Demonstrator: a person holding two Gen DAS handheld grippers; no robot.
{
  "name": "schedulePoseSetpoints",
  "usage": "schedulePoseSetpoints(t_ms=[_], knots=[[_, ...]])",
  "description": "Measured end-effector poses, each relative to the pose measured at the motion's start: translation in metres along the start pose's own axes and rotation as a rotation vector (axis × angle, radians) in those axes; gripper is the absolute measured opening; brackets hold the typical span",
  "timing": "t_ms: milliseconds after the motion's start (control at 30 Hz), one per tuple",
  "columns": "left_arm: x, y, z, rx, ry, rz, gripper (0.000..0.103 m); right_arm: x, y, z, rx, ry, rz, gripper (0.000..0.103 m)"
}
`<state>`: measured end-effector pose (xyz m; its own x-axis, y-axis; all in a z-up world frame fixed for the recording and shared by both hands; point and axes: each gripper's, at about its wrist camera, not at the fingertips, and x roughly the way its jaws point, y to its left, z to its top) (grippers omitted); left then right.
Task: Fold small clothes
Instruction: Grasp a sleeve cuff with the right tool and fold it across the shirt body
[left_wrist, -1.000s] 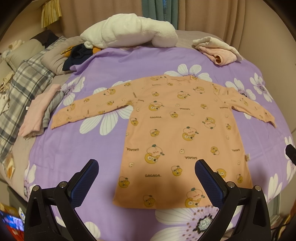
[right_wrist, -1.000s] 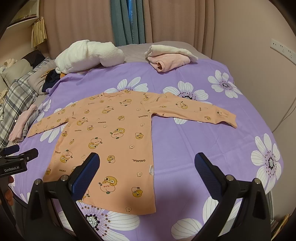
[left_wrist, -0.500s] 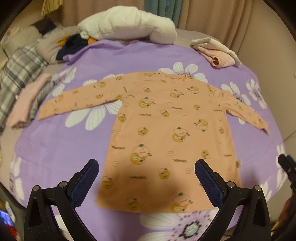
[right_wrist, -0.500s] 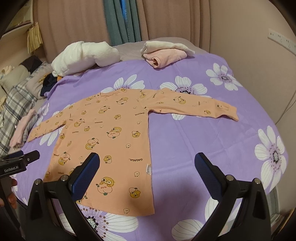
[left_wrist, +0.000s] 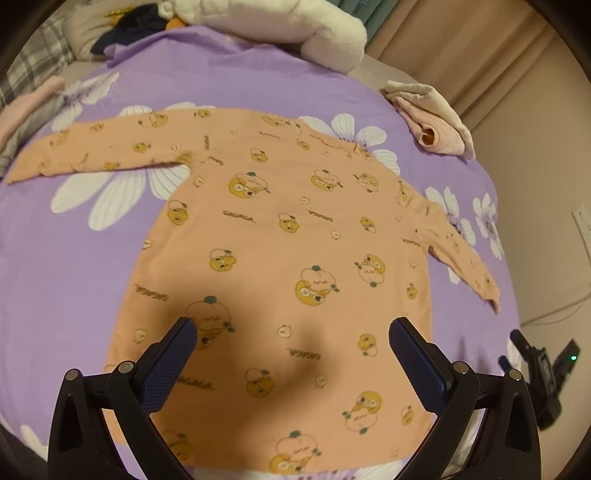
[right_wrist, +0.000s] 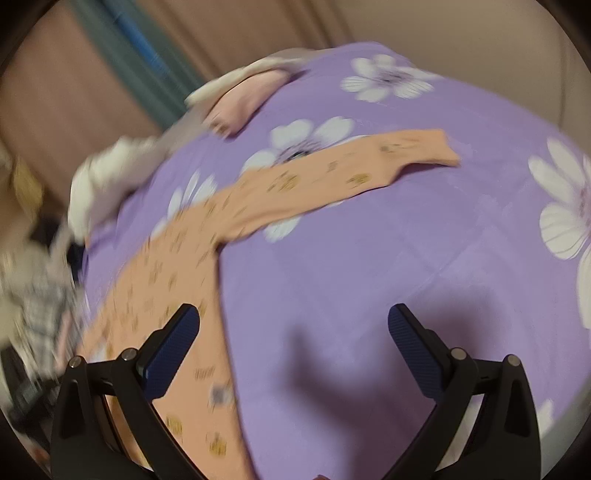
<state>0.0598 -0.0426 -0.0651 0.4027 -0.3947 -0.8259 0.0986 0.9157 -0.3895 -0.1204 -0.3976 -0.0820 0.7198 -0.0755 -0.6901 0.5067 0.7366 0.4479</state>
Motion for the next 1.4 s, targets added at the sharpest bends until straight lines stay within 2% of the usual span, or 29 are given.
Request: schedulePoseSetpoints(t_ms=[167,433,633,733,800,833,867,900,1000,1100,1200,1300,1400], knots=[[0.009,0.003,0.006,-0.013,0.005,-0.016,0.103,0.023,-0.053,0.038,0.196,-0.076,0.059,0.098],[0.027,0.008,0.017,-0.021,0.03,0.032,0.103,0.076,-0.107,0.075,0.479,-0.1,0.224,0.082],[0.035,0.009,0.025,-0.017,0.032,0.066,0.103,0.097,-0.132,0.099,0.608,-0.15,0.243,0.061],[0.039,0.011,0.027,-0.022,0.038,0.078,0.103,0.105,-0.144,0.111,0.645,-0.166,0.231,0.046],[0.042,0.012,0.028,-0.026,0.043,0.081,0.103,0.108,-0.152,0.114,0.667,-0.169,0.217,0.021],[0.042,0.012,0.028,-0.026,0.045,0.084,0.103,0.11,-0.155,0.116,0.67,-0.163,0.196,0.015],[0.042,0.013,0.028,-0.025,0.046,0.088,0.103,0.111,-0.159,0.116,0.668,-0.158,0.18,0.006],[0.041,0.014,0.028,-0.021,0.044,0.094,0.103,0.112,-0.161,0.116,0.664,-0.156,0.168,0.005],[0.036,0.018,0.028,-0.02,0.034,0.108,0.103,0.107,-0.157,0.119,0.615,-0.169,0.167,0.007],[0.03,0.024,0.028,-0.027,0.018,0.118,0.103,0.095,-0.136,0.129,0.502,-0.186,0.165,0.007],[0.024,0.033,0.028,-0.048,0.007,0.125,0.103,0.078,-0.099,0.144,0.347,-0.192,0.136,0.007],[0.018,0.044,0.026,-0.076,0.003,0.113,0.103,0.061,-0.044,0.159,0.171,-0.191,0.114,0.007],[0.011,0.055,0.026,-0.093,0.003,0.129,0.103,0.048,0.005,0.169,0.063,-0.197,0.134,0.007]])
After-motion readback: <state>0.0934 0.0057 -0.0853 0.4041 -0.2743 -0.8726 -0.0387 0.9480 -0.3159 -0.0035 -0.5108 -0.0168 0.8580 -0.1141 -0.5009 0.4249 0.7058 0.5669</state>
